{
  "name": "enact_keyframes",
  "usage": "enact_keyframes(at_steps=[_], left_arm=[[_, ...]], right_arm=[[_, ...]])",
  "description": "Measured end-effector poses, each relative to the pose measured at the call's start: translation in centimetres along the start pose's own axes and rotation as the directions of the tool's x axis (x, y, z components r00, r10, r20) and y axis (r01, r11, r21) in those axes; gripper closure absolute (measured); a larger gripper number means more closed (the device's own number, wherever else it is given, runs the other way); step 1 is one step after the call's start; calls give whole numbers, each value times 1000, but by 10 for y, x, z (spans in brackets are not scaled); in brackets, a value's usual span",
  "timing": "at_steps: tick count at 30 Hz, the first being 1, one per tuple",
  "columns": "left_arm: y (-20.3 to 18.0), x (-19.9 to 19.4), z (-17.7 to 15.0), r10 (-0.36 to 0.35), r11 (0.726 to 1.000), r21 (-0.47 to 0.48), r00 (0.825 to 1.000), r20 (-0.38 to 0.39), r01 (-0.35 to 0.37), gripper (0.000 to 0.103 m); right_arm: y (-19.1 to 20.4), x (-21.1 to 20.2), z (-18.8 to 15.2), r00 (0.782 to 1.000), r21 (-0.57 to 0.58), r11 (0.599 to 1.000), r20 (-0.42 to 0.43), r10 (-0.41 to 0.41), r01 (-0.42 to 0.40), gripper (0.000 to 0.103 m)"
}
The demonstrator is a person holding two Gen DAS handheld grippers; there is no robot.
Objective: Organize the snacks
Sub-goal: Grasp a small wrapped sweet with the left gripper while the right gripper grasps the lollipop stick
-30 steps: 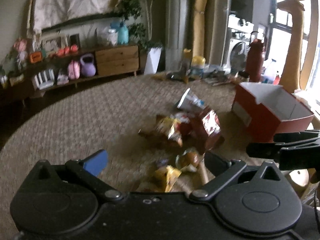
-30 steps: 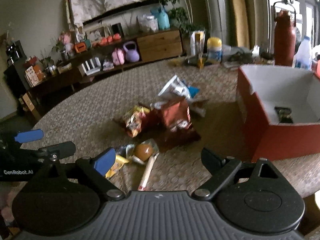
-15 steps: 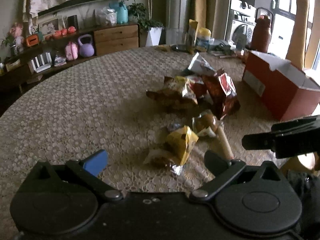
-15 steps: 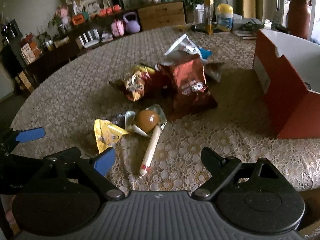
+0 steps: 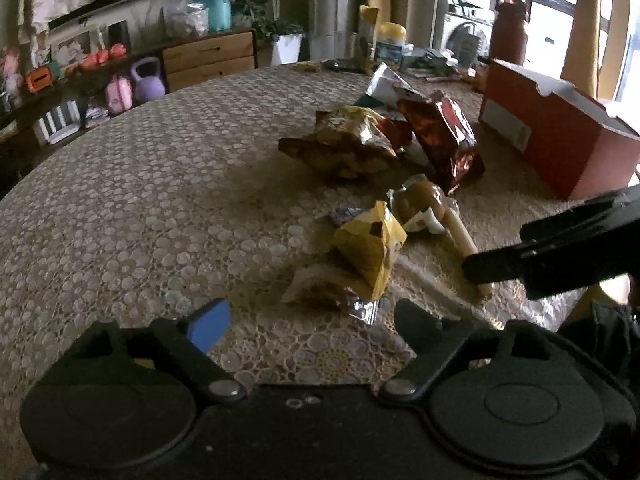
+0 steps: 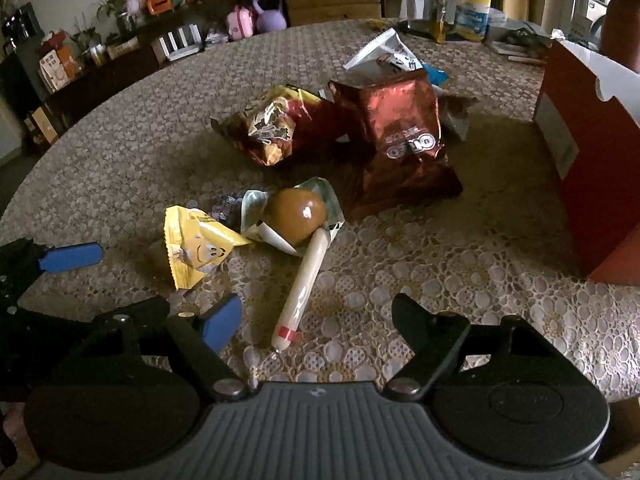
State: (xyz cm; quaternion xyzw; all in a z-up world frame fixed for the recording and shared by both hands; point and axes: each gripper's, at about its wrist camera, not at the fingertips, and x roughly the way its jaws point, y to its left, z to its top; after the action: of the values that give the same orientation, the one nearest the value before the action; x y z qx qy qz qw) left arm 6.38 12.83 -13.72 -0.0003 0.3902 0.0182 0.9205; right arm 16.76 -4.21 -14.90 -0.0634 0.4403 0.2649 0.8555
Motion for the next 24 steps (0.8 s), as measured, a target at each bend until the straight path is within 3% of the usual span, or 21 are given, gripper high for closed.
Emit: enact_keyframes(at_steps=[9,14,24], left_arm=[[-7,12,0,-2,997,84,1000,9,1,27],[-9,12,2,-43,994,104,999,20,40,46],[-5,7,0,-62,992,109,998,15,60,72]], right_arm=[[7,9,3,1000,-34,999,-7,-1,1,43],[11,10,3,1000,-58,998,-1,-4,4,54],[11,8,1,1000,-82,996,11,-18,19,81]])
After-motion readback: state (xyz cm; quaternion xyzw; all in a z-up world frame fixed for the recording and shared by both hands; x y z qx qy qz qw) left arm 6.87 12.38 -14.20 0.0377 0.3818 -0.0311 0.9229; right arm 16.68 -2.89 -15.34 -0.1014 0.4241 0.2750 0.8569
